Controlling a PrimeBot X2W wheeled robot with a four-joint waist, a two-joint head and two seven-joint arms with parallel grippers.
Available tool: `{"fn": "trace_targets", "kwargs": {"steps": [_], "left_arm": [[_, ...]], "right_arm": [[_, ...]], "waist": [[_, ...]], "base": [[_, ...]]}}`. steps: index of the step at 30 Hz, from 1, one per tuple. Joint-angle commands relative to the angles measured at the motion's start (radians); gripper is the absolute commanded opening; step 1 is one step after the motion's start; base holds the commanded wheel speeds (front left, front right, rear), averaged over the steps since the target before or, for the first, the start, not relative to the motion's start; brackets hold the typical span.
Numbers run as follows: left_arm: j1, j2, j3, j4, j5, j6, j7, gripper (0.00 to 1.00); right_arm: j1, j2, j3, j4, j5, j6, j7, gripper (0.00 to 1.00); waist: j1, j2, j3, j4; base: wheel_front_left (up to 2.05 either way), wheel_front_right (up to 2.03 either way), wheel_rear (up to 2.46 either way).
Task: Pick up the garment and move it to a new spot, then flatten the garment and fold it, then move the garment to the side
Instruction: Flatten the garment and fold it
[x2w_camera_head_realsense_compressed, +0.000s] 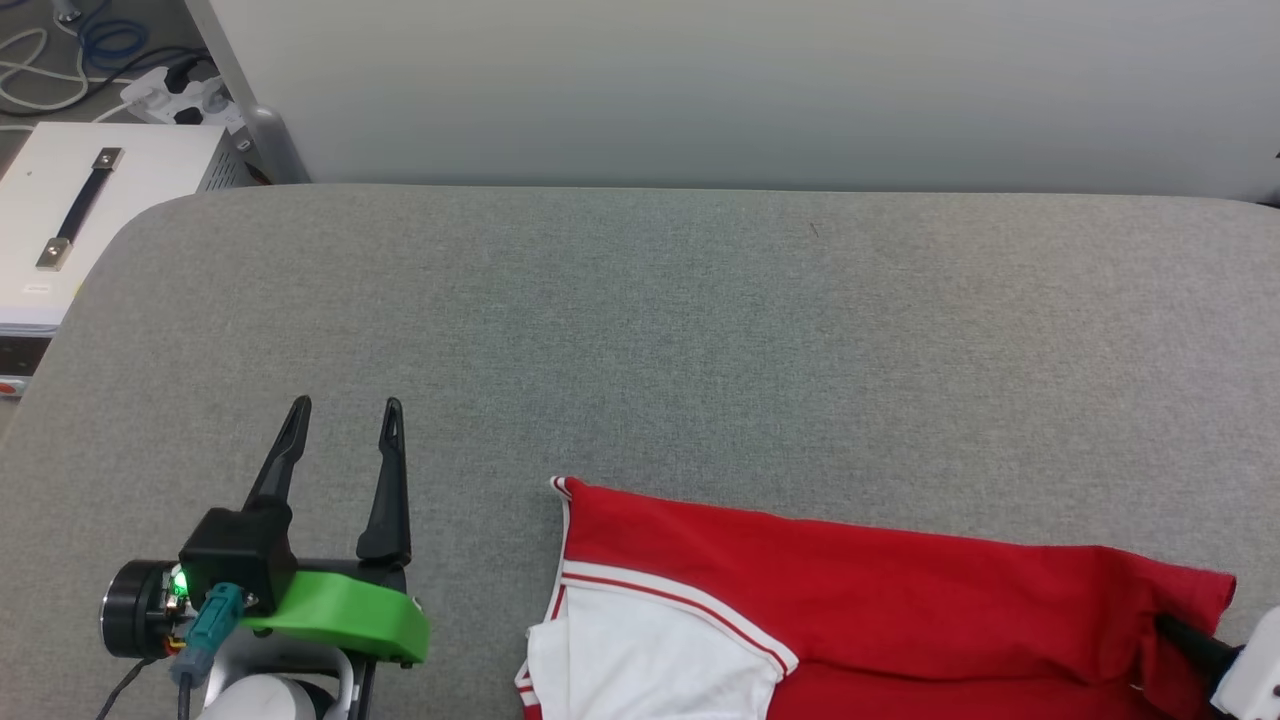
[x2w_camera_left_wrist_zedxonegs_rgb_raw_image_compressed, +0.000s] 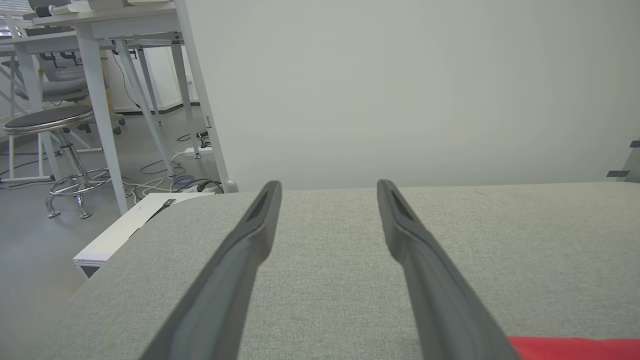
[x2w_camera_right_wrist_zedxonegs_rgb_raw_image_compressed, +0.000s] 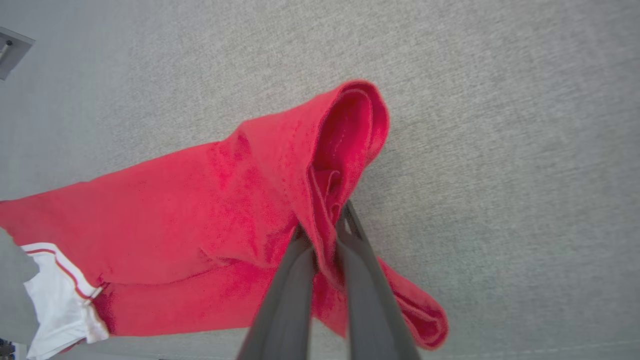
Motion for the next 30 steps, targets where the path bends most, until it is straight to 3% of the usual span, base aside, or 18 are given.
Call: {"fn": "trace_targets", "kwargs": {"steps": [1, 7, 13, 20, 30], "left_arm": [[0.014, 0.004, 0.004, 0.004, -0.008, -0.004, 0.003, 1.0], [0.014, 0.001, 0.007, 0.005, -0.029, -0.011, 0.012, 1.0], [0.001, -0.001, 0.001, 0.004, -0.033, -0.018, 0.018, 1.0], [-0.03, -0.007, -0.003, 0.008, -0.027, -0.026, 0.017, 1.0], [-0.087, -0.046, -0.019, 0.026, -0.008, -0.045, 0.005, 1.0]], "right_arm": [[-0.017, 0.024, 0.008, -0.01, 0.046, -0.001, 0.019, 0.0], [-0.01, 0.116, 0.057, -0.057, 0.263, -0.001, 0.101, 0.0], [-0.002, 0.172, 0.13, -0.089, 0.397, -0.001, 0.131, 0.0], [-0.025, 0.202, 0.237, -0.087, 0.513, -0.001, 0.115, 0.0], [-0.087, 0.214, 0.469, -0.052, 0.63, -0.001, 0.02, 0.0]], "waist": [[0.0, -0.0001, -0.002, 0.001], [0.0, -0.0001, 0.0, 0.015], [0.0, -0.0001, 0.018, 0.036], [0.0, -0.0001, 0.057, 0.059], [0.0, -0.0001, 0.122, 0.109]], "base": [[0.0, 0.0, 0.0], [0.0, 0.0, 0.0], [0.0, 0.0, 0.0], [0.0, 0.0, 0.0], [0.0, 0.0, 0.0]]}}
